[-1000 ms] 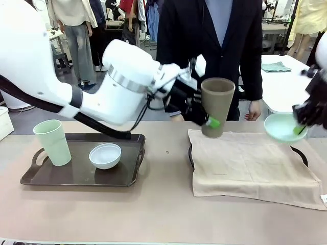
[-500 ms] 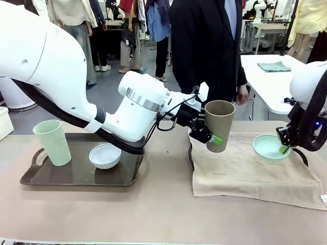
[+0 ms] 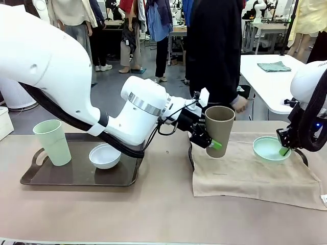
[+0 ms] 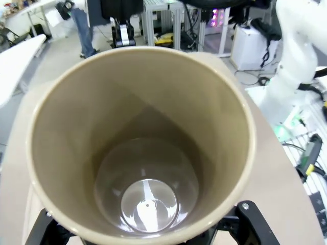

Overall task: Set up a tray with a mat and arrange the tableware.
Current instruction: Place the Picnic Bowl and Reusable plastic cup back onto the Handle tray in front of the human's position.

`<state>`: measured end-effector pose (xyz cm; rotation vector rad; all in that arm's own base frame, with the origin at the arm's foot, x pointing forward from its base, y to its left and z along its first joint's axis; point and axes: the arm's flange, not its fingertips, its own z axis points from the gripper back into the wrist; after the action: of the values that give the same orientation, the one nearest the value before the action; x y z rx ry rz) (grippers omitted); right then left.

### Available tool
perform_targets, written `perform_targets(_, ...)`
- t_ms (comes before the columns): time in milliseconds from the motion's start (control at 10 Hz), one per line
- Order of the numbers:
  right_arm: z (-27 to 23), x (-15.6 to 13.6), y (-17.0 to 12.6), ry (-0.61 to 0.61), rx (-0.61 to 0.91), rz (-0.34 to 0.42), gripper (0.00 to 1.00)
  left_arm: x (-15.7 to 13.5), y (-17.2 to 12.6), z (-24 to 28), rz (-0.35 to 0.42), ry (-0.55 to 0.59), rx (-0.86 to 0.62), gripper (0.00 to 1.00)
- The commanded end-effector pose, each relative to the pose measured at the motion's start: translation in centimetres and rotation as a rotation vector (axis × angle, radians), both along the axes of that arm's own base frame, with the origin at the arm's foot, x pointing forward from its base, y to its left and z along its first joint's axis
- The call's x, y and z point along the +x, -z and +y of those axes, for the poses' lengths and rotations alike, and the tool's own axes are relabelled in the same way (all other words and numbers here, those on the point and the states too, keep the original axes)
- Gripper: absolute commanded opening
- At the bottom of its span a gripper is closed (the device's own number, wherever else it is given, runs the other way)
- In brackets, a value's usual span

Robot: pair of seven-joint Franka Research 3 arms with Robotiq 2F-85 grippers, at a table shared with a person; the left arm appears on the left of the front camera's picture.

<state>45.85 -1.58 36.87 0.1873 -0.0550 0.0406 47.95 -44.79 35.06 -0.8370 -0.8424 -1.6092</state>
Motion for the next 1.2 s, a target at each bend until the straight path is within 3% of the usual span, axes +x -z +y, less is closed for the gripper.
perform_targets(0, -0.6, 1.2, 1.1, -0.027, 0.049, 0.026, 0.05, 1.1, 1.6, -1.2, -0.05, 0.051, -0.008, 0.84)
perform_targets(400, -0.9, 2.5, 3.2, -0.028, 0.068, 0.037, 0.05, 1.3, 3.1, -2.4, -0.088, 0.128, -0.02, 0.84)
perform_targets(900, -0.9, 3.1, 4.9, -0.036, 0.048, 0.018, 0.05, 1.4, 4.3, -2.7, -0.048, 0.139, -0.007, 0.84)
perform_targets(1000, -0.9, 3.0, 4.9, -0.043, 0.05, 0.019, 0.65, 1.4, 4.3, -2.7, -0.046, 0.136, -0.004, 1.0)
perform_targets(1100, -0.9, 3.0, 5.0, -0.048, 0.048, 0.019, 0.65, 1.4, 4.3, -2.6, -0.044, 0.137, -0.001, 1.0)
